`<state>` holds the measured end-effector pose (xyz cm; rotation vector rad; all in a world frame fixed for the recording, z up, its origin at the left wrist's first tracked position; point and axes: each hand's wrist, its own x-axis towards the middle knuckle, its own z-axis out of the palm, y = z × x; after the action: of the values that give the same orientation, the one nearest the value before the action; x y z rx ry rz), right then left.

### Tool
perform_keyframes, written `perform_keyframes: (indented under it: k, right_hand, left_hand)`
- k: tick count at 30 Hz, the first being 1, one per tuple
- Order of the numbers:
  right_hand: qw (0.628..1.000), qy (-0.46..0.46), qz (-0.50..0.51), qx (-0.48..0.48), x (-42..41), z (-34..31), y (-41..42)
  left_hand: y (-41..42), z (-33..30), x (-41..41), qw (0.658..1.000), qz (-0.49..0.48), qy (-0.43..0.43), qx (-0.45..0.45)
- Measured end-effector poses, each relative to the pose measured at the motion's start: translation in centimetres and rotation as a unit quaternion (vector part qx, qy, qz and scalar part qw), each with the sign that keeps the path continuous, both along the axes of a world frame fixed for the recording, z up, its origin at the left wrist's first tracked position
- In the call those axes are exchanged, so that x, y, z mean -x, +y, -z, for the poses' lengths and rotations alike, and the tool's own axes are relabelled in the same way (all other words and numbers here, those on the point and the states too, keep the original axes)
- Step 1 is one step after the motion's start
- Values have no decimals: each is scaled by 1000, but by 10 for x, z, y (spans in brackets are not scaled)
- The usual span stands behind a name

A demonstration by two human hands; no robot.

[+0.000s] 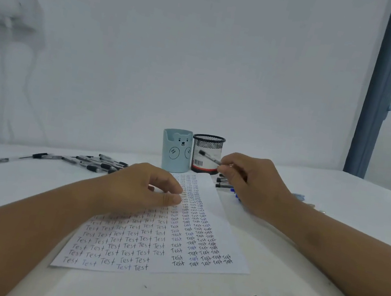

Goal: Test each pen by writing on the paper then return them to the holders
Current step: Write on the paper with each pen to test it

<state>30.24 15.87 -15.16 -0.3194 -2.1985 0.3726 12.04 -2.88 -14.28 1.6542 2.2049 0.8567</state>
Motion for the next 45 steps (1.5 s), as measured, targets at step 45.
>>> perform_keyframes:
  k: [45]
  right_hand:
    - [957, -235, -124, -115, 47, 7, -34]
  left_hand:
    - [-20, 13, 135, 958, -261, 90, -78]
